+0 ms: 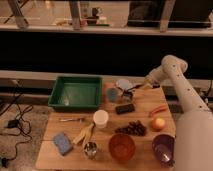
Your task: Wipe red bowl with brush
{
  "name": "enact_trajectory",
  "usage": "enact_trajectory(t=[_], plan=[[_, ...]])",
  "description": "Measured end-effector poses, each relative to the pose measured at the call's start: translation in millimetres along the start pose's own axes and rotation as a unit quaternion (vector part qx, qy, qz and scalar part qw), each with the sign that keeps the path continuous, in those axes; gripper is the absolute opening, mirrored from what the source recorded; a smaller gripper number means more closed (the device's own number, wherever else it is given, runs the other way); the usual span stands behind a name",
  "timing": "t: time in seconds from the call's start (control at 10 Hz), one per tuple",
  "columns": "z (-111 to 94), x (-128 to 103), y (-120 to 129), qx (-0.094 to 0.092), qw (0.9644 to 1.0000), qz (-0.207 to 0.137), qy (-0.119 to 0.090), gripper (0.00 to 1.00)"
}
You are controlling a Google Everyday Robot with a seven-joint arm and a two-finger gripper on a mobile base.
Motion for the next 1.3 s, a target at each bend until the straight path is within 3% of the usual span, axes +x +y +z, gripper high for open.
enact_trajectory(t=[0.6, 1.0, 1.3], plan=[[-53.0, 4.4, 3.6, 0.031, 0.9994, -0.013, -0.002, 0.1], [-99.4, 3.2, 35.7, 0.039, 0.9989, -0.026, 0.001, 0.1], [-100.3, -0.8, 41.2, 0.035, 0.9989, -0.03, -0.001, 0.1]])
